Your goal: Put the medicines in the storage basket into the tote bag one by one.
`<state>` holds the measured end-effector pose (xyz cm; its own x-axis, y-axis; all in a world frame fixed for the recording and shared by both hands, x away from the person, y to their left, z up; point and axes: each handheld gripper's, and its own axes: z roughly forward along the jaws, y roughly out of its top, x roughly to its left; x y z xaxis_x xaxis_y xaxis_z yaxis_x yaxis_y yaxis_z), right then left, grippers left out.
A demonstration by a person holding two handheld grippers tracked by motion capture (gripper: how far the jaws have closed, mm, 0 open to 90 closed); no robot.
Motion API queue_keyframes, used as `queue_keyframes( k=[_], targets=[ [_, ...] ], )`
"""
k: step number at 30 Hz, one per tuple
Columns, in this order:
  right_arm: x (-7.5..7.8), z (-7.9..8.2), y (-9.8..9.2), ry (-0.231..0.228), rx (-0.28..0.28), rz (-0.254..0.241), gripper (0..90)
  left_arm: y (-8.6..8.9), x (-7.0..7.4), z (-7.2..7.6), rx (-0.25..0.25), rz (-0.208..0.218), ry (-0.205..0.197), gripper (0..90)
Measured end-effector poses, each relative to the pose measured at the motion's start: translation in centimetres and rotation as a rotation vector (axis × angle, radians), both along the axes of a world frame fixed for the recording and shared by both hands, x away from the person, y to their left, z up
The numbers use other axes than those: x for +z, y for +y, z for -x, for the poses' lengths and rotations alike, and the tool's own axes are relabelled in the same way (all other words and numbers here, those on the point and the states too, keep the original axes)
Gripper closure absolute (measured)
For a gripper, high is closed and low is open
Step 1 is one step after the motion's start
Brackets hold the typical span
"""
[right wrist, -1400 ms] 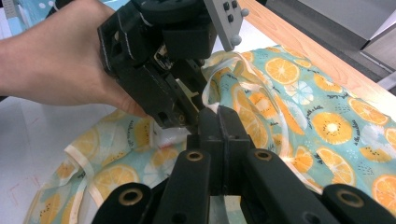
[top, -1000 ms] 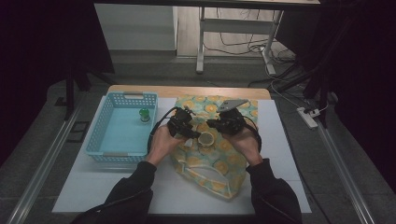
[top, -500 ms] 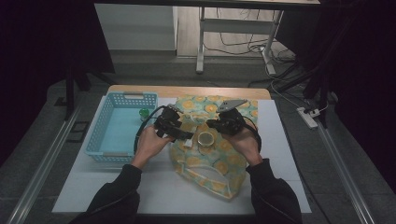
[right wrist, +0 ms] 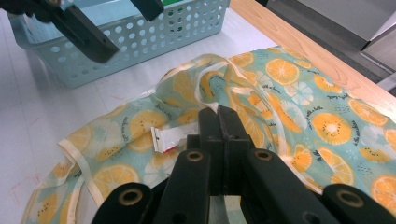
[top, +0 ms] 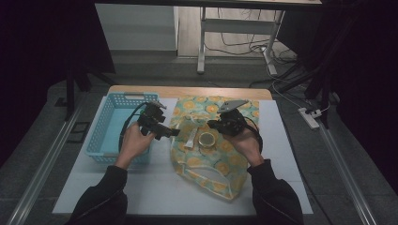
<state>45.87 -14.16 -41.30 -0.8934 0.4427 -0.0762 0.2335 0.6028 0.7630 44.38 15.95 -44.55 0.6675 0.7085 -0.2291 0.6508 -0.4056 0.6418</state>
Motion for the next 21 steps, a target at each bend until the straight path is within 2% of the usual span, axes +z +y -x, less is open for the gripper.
queue_keyframes(
  k=[4,11,18,21],
  targets=[
    [0.0,0.0,0.0,-0.001,-0.001,0.0,90.0,1.0,0.2,0.1,0.011,0.008,-0.006,2.2],
    [0.0,0.0,0.1,-0.001,0.0,0.0,90.0,2.8,0.2,0.1,0.03,-0.015,-0.017,0.0],
    [0.0,0.1,0.0,-0.004,0.0,0.0,90.0,5.2,0.0,-0.1,0.087,0.008,-0.037,0.0],
    [0.0,0.0,0.1,-0.003,0.0,0.0,90.0,6.3,-0.1,-0.3,0.105,-0.004,-0.047,0.5]
  ],
)
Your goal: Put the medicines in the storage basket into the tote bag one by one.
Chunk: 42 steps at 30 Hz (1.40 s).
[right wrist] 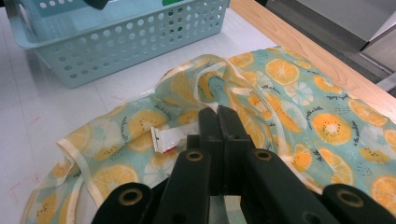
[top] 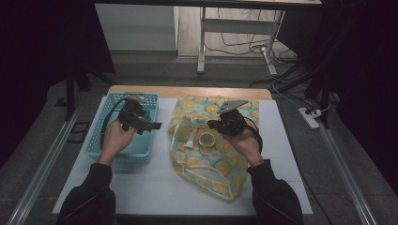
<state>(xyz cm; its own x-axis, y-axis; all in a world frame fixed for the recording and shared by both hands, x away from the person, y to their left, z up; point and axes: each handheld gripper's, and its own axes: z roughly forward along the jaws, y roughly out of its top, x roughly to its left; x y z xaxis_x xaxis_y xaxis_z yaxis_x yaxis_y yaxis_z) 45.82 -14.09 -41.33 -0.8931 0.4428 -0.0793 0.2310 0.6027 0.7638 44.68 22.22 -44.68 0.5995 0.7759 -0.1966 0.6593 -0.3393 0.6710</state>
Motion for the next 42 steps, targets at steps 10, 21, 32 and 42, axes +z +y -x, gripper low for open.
queue_keyframes(
  k=[10,21,32,42],
  targets=[
    [0.0,0.0,0.0,0.001,0.0,0.002,90.0,2.6,-1.1,-1.4,0.113,-0.068,-0.019,0.0],
    [0.0,0.0,0.0,0.002,0.003,0.002,90.0,3.4,-2.5,-3.5,0.19,-0.113,0.033,0.0],
    [0.1,0.0,0.0,0.001,0.005,0.0,90.0,3.1,-3.8,-5.5,0.199,-0.137,0.078,0.4],
    [0.1,0.0,-0.1,0.001,0.006,-0.001,90.0,2.2,-4.7,-6.6,0.174,-0.188,0.098,10.6]
  ],
)
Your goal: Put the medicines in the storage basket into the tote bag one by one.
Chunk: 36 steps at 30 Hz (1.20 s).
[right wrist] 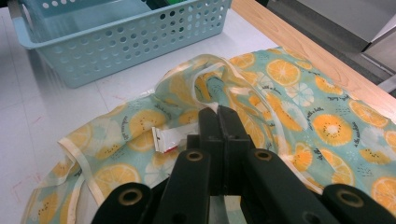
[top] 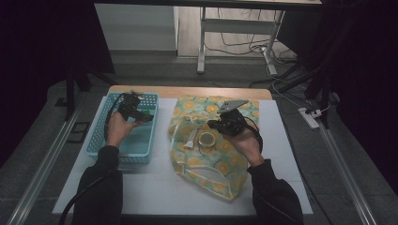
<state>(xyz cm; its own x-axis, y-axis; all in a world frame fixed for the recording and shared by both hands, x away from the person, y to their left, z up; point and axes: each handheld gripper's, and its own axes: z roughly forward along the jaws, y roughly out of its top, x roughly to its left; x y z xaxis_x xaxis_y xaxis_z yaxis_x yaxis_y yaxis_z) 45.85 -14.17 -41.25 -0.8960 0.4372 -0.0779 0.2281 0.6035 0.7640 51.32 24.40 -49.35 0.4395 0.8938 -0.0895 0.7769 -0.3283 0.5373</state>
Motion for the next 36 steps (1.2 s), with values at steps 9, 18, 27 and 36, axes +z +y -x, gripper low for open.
queue_keyframes(
  k=[9,18,27,36],
  targets=[
    [0.0,0.0,0.0,0.0,0.0,-0.001,90.0,0.0,-0.2,-0.5,0.019,0.038,0.019,32.9],
    [0.1,0.0,-0.1,-0.002,0.0,-0.002,90.0,-0.1,0.1,-0.6,0.026,0.034,0.026,51.3],
    [0.1,0.0,-0.1,-0.005,-0.001,-0.008,90.0,0.1,0.9,-0.1,0.051,0.045,0.032,51.8],
    [0.3,0.1,-0.1,-0.002,-0.006,-0.013,90.0,0.3,2.9,1.0,0.04,0.056,0.01,51.9]
  ],
)
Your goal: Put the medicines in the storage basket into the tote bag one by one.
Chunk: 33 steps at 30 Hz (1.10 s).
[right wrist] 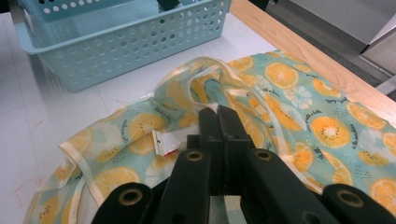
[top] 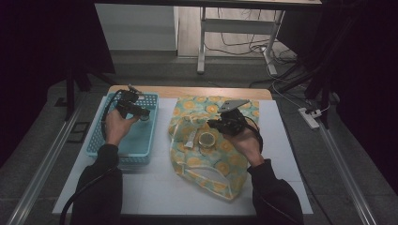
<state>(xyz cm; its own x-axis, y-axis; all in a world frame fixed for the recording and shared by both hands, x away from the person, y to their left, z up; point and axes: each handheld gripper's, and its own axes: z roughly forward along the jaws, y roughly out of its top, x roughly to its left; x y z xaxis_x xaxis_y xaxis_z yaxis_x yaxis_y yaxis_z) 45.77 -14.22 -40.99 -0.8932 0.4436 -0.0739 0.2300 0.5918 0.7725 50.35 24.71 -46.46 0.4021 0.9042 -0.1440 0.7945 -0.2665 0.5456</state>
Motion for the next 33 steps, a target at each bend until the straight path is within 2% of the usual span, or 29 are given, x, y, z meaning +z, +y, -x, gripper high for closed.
queue_keyframes(
  k=[8,19,28,33],
  targets=[
    [0.0,0.0,0.0,-0.001,-0.004,-0.005,90.0,-0.1,1.7,1.3,-0.027,0.016,-0.018,51.8],
    [0.0,0.0,0.0,-0.001,-0.005,-0.005,90.0,-0.6,3.4,3.1,-0.086,0.011,-0.049,51.9],
    [0.0,0.0,-0.1,-0.002,-0.005,-0.006,90.0,-1.5,4.1,4.1,-0.136,0.023,-0.059,51.9],
    [0.0,0.0,0.0,-0.003,-0.005,-0.006,90.0,-1.8,4.3,4.6,-0.147,0.011,-0.06,51.9]
  ],
)
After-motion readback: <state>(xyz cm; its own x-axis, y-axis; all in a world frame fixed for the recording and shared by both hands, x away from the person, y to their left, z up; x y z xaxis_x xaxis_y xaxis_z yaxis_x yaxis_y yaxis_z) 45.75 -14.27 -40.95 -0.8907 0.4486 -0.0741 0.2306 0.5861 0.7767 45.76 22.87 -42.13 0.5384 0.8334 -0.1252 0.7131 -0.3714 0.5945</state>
